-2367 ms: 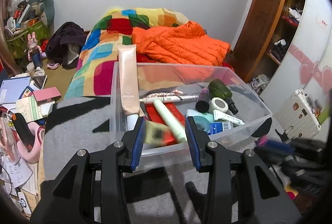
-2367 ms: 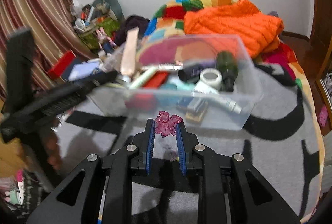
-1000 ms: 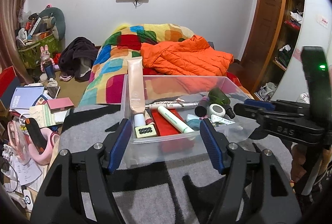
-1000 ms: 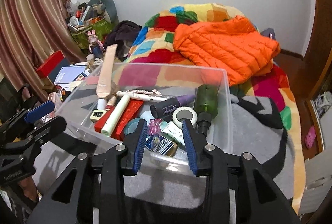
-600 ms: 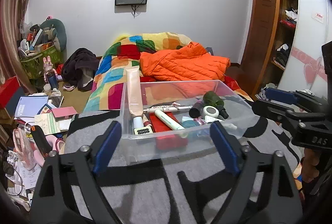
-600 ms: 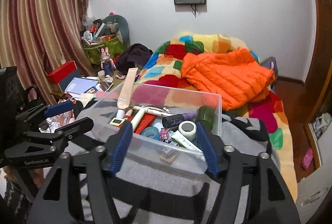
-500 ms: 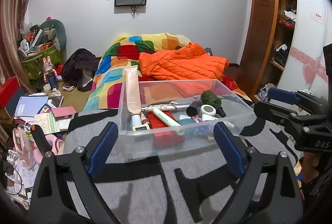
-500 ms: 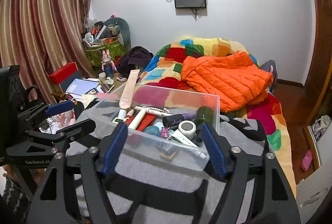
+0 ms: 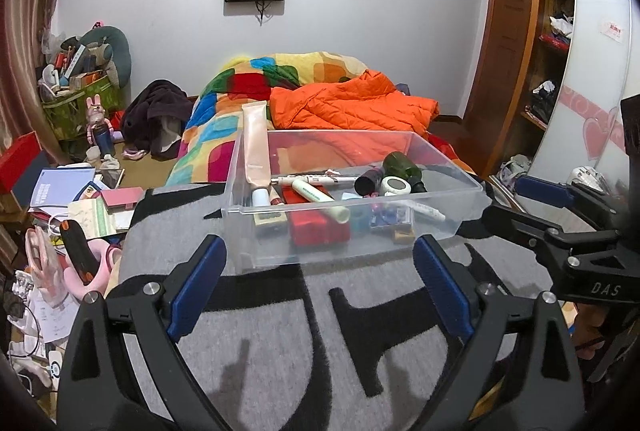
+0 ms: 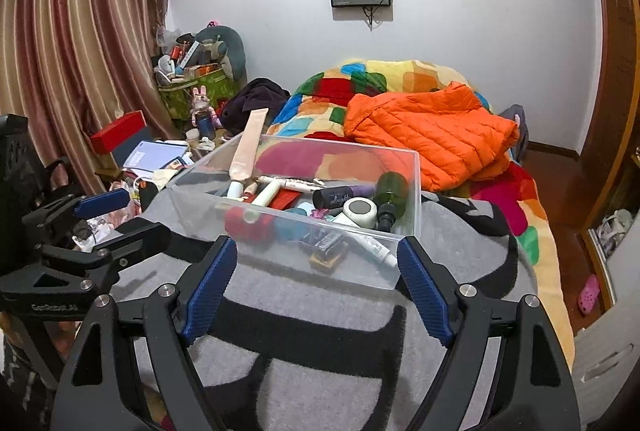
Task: Organize objects
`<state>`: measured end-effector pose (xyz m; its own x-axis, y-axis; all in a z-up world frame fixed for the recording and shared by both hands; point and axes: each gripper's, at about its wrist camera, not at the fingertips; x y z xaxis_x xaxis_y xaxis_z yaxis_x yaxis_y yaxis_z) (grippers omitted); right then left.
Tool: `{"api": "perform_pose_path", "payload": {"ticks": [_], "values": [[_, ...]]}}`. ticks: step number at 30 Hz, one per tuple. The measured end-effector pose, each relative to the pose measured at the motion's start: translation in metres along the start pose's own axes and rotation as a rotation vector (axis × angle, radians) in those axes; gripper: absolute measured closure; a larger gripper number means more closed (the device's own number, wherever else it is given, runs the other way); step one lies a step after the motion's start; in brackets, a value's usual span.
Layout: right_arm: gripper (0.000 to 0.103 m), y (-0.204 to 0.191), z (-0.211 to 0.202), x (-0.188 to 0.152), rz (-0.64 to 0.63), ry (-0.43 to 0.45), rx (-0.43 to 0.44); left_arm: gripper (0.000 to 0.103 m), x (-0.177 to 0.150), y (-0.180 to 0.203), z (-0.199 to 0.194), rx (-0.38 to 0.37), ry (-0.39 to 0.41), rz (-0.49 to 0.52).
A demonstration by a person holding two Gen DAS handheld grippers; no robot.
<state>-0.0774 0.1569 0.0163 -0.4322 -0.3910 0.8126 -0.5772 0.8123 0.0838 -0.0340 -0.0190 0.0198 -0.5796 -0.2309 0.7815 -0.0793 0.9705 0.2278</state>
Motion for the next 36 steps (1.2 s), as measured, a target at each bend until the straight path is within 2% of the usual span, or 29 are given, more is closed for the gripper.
{"api": "perform_pose_path", "payload": {"ticks": [27,36], "values": [[0.023,0.0084,0.0091,-0.0046,0.049,-0.032,0.015,0.007,-0.0034,0.0055,0.0024,-0.011,-0.013,0.004],[0.023,0.0088,0.0078,-0.0055,0.058,-0.018,0.021,0.004,-0.0043,0.0091,-0.0012,-0.002,0.012,0.032]]}}
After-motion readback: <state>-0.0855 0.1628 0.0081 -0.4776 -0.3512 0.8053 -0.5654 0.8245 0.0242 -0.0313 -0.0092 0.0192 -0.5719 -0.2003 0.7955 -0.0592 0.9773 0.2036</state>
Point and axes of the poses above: each gripper's, at about its wrist camera, not at the fingertips, and z roughly the way its jaws point, y to its right, x to its top, and after that the axes turned 11 degrees about -z, right-handed
